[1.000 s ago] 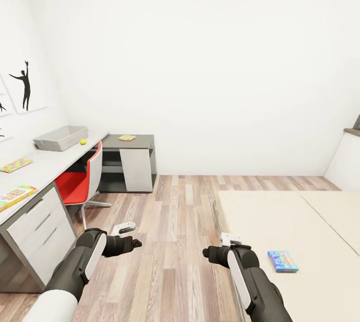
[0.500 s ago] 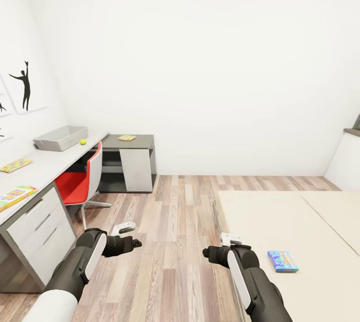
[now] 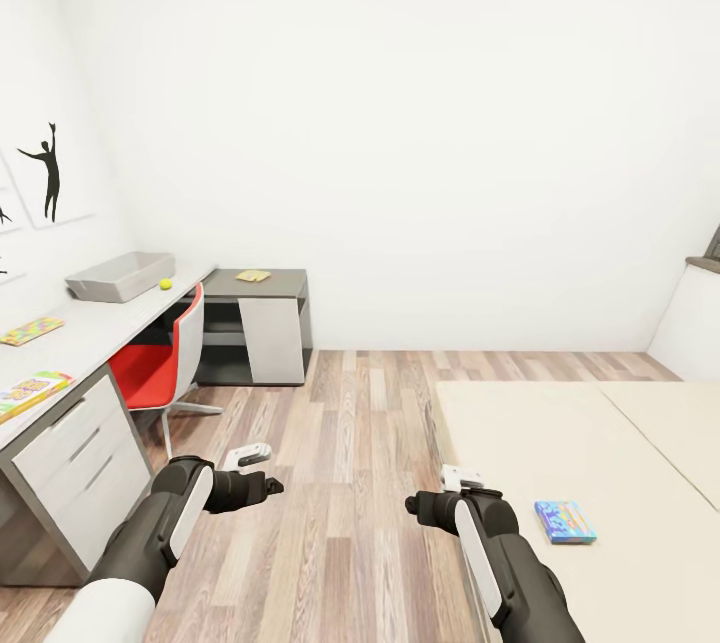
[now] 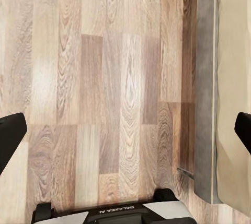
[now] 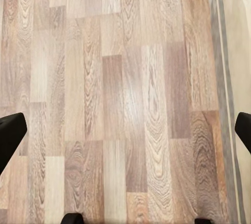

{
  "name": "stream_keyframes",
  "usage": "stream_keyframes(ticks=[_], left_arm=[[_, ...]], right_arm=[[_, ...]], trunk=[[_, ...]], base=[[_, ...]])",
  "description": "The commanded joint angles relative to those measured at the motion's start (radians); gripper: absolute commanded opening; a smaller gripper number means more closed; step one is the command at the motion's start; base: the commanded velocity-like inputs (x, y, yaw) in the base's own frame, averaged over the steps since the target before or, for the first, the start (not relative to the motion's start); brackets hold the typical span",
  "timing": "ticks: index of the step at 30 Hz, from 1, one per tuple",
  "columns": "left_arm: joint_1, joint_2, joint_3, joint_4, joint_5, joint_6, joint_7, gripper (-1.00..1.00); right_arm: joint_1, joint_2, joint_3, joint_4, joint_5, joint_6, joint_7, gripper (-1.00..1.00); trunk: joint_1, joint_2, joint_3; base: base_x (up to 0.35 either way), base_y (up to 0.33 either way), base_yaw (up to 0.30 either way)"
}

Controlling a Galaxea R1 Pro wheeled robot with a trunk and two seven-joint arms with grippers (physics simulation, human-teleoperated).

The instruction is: Put all the toys in the child's room - the three board games (two on the bed and one on the table), the two jigsaw puzzles on the table, and the tennis ball on the table - inside the toy box on the table in the child's room.

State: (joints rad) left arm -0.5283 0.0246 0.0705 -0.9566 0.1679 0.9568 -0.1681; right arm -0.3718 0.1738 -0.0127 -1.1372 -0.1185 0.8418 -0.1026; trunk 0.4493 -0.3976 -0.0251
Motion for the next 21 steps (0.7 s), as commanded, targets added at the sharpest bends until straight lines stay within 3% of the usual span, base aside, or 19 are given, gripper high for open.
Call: stream_keyframes(ticks=[1, 8, 21], left_arm=[[-0.001, 0.0, 0.002, -0.001, 0.002, 0.005, -0.002, 1.0], [-0.001, 0.0, 0.001, -0.001, 0.002, 0.005, -0.002, 1.0], [-0.001, 0.0, 0.001, -0.001, 0.001, 0.005, -0.002, 1.0]], right_arm=[[-0.001, 0.001, -0.001, -0.001, -0.011, 0.003, -0.009, 1.0], [-0.001, 0.001, -0.001, 0.015, -0.01, -0.01, -0.009, 1.0], [-0.001, 0.001, -0.001, 0.02, -0.01, -0.015, -0.01, 1.0]], trunk=[[0.001, -0.002, -0.002], [0.001, -0.002, -0.002], [0.001, -0.002, -0.002]], base=[[0.0, 0.0, 0.0], [0.0, -0.074, 0.0], [0.0, -0.175, 0.0]])
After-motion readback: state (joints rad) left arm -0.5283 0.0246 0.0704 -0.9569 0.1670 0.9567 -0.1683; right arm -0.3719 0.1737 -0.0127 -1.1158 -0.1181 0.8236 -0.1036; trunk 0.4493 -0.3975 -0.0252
